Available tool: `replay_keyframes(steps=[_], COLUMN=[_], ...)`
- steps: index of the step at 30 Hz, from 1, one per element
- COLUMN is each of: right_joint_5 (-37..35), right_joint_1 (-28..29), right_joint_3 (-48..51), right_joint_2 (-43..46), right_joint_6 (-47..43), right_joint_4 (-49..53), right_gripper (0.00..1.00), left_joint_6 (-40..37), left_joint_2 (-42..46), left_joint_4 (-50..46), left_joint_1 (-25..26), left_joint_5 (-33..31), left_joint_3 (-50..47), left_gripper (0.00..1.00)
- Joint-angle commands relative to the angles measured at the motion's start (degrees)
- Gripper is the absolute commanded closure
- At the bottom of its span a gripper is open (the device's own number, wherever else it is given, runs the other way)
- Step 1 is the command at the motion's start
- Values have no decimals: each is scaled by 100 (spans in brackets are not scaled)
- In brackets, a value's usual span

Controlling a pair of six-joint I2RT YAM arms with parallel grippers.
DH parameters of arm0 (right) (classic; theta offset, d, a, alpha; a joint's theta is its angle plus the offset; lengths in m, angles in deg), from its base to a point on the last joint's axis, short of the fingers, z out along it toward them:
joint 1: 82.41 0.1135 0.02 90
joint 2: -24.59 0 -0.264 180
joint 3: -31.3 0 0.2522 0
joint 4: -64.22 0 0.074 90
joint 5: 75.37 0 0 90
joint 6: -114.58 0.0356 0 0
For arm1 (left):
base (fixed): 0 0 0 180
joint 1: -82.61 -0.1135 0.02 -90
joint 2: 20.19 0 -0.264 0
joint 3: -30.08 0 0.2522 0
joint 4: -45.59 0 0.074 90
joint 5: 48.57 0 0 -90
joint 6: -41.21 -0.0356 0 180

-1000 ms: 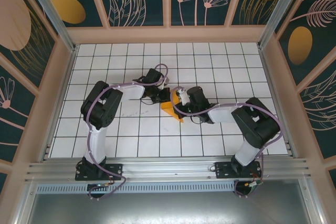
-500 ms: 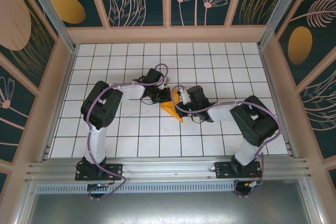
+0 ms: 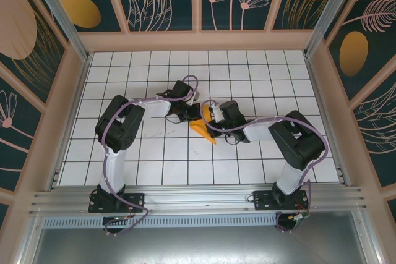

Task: Fold a paper plane with a square sheet of paper (fold left side to right side)
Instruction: Third fold the triangle at the center of the table.

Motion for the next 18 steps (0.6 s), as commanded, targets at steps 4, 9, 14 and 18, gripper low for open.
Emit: replay_keyframes(steps=[4, 9, 14, 18], right_joint_5=[-107, -107, -63, -12], right_joint_1=[-40, -40, -31, -27], right_joint_3=[-165, -155, -155, -149], right_joint_2=[-111, -174, -251, -298], right_joint_6=[71, 62, 59, 79], right_joint_4=[116, 248, 402, 499], right_gripper=[100, 100, 100, 100], left_joint_6=[-102, -103, -124, -211], left_joint_2=[-249, -215, -41, 115], left_joint_4=[-245, -244, -310, -551], left_joint_1=[74, 75, 79, 67], left_joint_5=[-231, -264, -366, -563], left_joint_3=[21, 0, 12, 175], left_gripper=[93, 92, 89, 85])
